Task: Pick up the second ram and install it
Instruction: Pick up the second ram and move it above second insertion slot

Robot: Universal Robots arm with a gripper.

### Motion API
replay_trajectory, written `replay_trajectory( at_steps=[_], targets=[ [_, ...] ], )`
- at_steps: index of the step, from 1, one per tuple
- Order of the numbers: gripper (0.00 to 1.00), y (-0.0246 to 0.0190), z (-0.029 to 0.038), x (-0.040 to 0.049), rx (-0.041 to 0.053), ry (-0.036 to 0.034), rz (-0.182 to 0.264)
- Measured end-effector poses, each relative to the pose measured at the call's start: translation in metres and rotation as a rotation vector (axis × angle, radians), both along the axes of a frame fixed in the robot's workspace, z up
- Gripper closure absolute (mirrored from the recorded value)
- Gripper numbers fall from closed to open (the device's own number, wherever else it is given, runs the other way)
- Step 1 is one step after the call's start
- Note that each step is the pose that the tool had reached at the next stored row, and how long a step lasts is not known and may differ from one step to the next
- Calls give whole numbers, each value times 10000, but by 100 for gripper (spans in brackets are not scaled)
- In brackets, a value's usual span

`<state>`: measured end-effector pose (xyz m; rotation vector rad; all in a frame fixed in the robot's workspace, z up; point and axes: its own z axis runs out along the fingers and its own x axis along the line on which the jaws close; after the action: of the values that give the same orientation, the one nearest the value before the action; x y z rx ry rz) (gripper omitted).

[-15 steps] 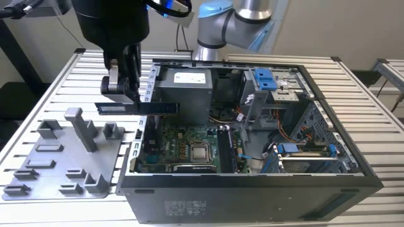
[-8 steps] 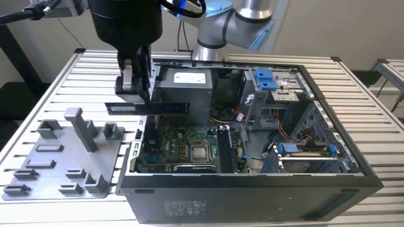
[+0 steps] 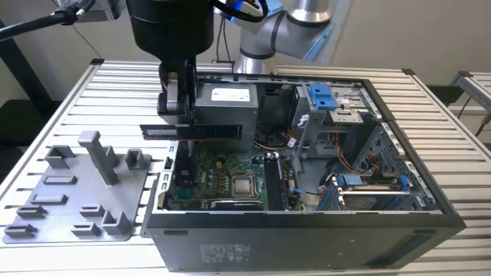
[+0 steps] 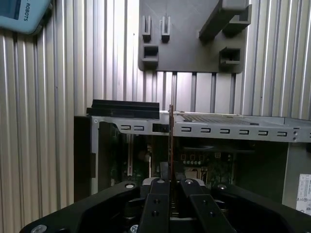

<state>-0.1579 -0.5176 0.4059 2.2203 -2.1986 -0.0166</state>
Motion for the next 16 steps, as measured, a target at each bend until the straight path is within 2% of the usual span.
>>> replay_trajectory(
  at_steps=[16],
  targets=[
    [86,0,0,330,0,1,0]
  ],
)
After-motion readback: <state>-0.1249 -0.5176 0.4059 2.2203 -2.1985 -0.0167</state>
